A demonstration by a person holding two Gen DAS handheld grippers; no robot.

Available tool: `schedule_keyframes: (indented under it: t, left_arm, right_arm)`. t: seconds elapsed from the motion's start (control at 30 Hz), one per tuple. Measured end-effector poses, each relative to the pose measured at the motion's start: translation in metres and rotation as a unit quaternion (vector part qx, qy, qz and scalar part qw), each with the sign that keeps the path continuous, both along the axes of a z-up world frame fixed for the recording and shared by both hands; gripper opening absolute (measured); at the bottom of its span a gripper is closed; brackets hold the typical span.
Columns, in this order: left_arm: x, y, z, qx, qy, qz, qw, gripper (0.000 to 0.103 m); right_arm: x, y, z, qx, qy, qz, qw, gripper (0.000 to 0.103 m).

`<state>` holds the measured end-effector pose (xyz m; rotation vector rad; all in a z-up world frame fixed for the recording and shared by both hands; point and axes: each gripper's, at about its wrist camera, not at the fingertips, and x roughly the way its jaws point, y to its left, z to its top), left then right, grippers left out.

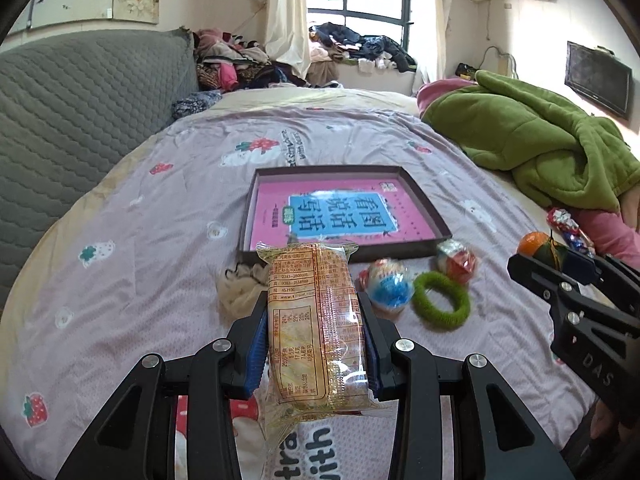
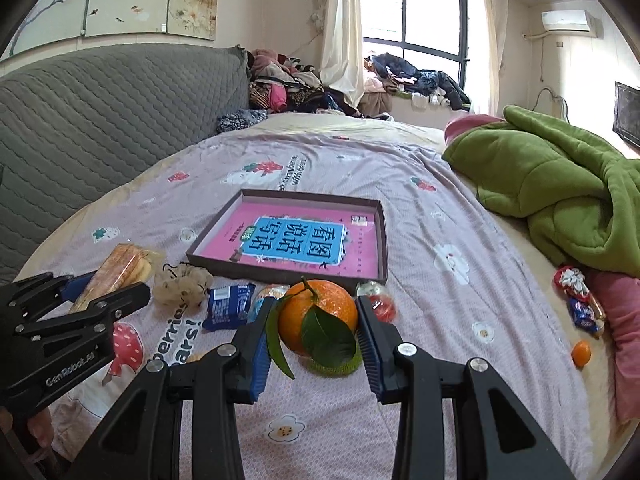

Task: Organize objects
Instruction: 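Lift and carry the biscuit packet and mandarin over the pink tray with both grippers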

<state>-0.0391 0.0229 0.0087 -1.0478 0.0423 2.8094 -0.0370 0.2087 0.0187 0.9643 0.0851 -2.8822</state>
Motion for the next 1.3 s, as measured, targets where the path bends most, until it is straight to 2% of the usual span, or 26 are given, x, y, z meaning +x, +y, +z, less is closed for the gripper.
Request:
schedule_keyframes:
  t: [0.6,1.03,1.3]
  left_arm:
    - [-0.042,0.016,0.040,-0.013,0.024,0.003,0.9996,0.040]
    - [-0.088,0.015,0.053,-0.022,0.027,0.009,0.9994,0.040]
    - [-0.125,0.009,0.058,-0.022,0.023,0.016,0.9994,0.040]
  right_arm:
    - [-0.030,0.002,0.032,-0.003,0.026,0.020,0.999,0.039]
    - [-0.062,0.006,0.057,0.002,0.045,0.029,0.999,0.039]
    - [-0.096,0.010,0.073,0.007,0.055,0.033,0.998,0.039]
